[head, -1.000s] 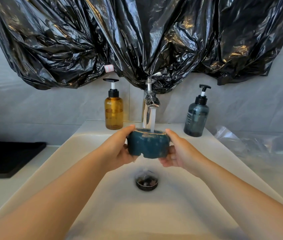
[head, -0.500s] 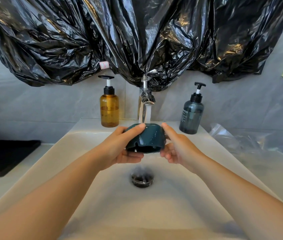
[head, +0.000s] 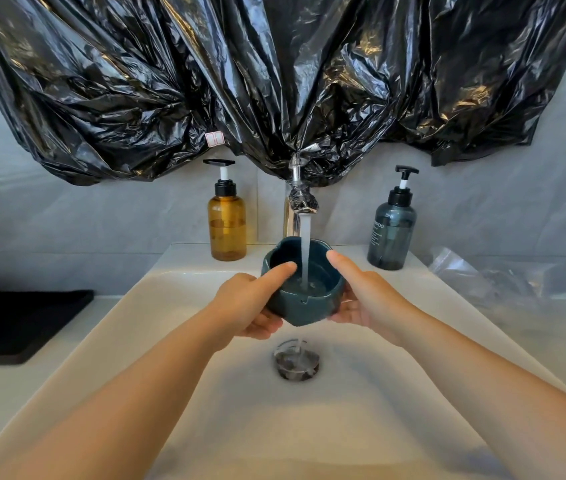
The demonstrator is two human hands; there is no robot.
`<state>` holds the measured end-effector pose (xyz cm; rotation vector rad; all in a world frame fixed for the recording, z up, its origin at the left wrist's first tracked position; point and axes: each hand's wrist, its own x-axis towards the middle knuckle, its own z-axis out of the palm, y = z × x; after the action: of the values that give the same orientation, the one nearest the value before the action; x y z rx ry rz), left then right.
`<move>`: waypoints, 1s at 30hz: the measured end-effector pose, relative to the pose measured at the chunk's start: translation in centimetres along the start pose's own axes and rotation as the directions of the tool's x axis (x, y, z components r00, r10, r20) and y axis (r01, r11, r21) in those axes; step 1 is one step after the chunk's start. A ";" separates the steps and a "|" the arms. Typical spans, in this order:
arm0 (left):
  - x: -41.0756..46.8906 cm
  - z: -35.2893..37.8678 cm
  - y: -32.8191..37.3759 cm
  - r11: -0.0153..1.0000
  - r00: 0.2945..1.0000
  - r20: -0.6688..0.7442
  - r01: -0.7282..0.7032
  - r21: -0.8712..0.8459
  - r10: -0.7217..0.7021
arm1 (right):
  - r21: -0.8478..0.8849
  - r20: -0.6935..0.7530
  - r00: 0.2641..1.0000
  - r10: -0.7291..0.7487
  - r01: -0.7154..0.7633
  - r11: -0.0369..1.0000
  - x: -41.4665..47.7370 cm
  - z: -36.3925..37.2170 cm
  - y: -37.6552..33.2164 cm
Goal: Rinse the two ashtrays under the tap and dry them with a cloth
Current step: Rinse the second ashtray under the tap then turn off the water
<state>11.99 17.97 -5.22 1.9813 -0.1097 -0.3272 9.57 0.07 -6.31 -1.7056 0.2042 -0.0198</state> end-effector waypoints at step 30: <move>1.3 -0.6 0.3 0.842 0.983 -0.033 0.135 -0.522 -0.178 | 0.236 -0.137 0.967 0.215 -0.178 0.955 -0.4 1.4 -0.4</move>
<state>13.41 18.05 -4.99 1.4616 0.1815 -0.3402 9.45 1.60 -6.09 -1.4541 0.4760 -0.0315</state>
